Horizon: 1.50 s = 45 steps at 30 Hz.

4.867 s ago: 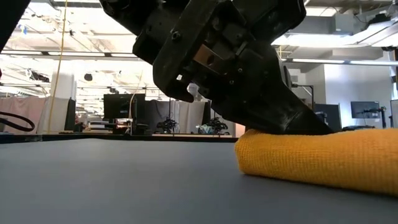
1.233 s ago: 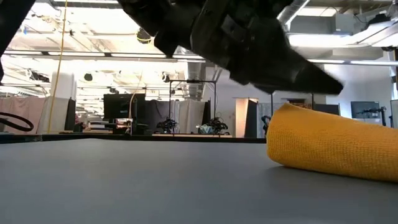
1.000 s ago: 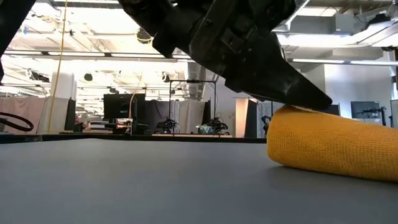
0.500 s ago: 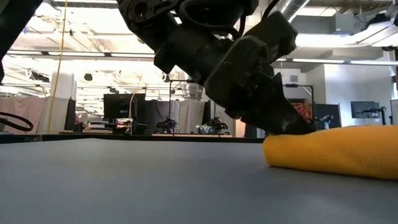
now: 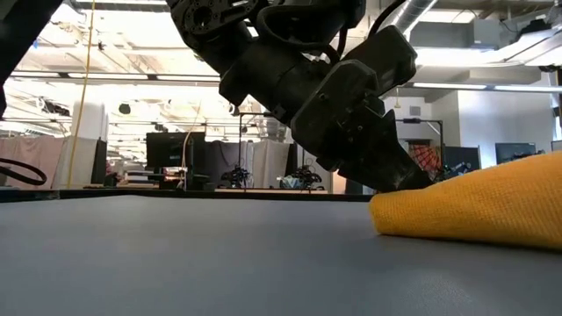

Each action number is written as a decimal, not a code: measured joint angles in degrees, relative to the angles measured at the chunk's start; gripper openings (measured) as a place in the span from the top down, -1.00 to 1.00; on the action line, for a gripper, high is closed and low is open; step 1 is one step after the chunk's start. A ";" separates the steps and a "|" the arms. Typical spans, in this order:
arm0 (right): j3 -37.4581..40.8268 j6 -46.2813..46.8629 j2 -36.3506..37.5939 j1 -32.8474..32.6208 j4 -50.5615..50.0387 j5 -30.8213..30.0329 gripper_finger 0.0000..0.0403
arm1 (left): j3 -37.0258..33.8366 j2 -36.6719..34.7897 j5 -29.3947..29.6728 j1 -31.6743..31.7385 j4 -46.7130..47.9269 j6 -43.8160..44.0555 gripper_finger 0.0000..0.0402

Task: Roll towel
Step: Roll the orange microfiber cloth

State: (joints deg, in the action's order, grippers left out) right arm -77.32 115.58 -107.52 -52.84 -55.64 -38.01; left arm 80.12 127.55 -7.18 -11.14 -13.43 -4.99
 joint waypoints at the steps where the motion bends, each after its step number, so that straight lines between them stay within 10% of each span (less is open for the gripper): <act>1: 0.00 -0.75 -0.25 0.00 0.95 -0.24 0.73 | 0.00 0.00 0.00 0.06 0.00 0.00 1.00; 13: -0.09 1.97 -8.86 -0.54 3.58 4.02 0.72 | 0.00 0.00 -1.39 0.11 1.14 0.11 1.00; 33: 0.27 1.48 -3.46 -0.96 -2.86 2.88 0.73 | -0.02 0.02 -1.68 0.11 1.49 0.11 1.00; 45: 0.39 -0.58 -3.38 -0.76 -3.31 13.10 0.73 | 0.71 -1.17 -2.53 0.15 5.86 -1.65 1.00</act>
State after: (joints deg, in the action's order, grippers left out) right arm -76.93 115.00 -110.90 -53.60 -58.95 -24.91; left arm 80.82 126.38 -9.71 -10.98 -7.58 -6.64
